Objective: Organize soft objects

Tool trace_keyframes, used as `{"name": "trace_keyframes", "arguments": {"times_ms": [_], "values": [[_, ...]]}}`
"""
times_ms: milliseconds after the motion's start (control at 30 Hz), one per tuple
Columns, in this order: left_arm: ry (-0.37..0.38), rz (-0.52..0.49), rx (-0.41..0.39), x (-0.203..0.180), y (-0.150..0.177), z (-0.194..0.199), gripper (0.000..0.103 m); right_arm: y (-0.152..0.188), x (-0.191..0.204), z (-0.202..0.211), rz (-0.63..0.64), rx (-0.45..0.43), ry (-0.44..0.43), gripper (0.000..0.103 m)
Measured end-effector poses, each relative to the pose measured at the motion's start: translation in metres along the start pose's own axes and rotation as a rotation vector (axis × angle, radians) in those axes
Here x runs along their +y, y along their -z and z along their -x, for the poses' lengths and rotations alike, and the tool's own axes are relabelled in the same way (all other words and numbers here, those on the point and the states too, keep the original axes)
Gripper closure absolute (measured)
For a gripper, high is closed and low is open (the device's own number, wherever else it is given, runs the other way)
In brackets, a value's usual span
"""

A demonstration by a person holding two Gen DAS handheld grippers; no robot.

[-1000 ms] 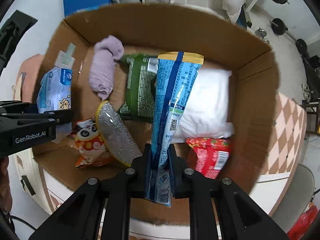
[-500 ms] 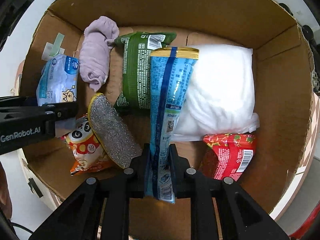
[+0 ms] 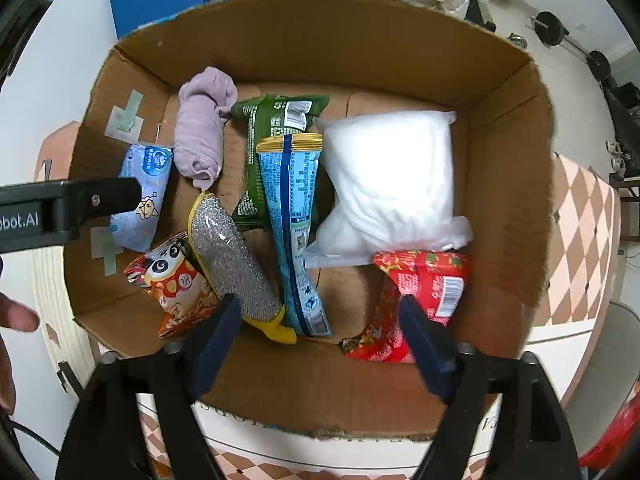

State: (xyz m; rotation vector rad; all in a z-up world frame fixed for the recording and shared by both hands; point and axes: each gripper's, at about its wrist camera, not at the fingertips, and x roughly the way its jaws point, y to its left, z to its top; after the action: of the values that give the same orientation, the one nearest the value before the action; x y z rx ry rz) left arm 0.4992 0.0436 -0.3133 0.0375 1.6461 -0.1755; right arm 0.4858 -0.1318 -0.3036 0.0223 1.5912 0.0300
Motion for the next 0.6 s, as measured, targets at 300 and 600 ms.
{"name": "trace_keyframes", "arguments": {"times_ms": [300, 600], "values": [[-0.025, 0.021, -0.121, 0.001, 0.073, 0.014, 0.003, 0.046, -0.015, 0.031, -0.082, -0.122, 0.033, 0.000], [-0.087, 0.062, -0.301, 0.001, 0.128, 0.057, 0.003, 0.089, -0.012, 0.060, -0.113, -0.205, 0.090, 0.000]]}}
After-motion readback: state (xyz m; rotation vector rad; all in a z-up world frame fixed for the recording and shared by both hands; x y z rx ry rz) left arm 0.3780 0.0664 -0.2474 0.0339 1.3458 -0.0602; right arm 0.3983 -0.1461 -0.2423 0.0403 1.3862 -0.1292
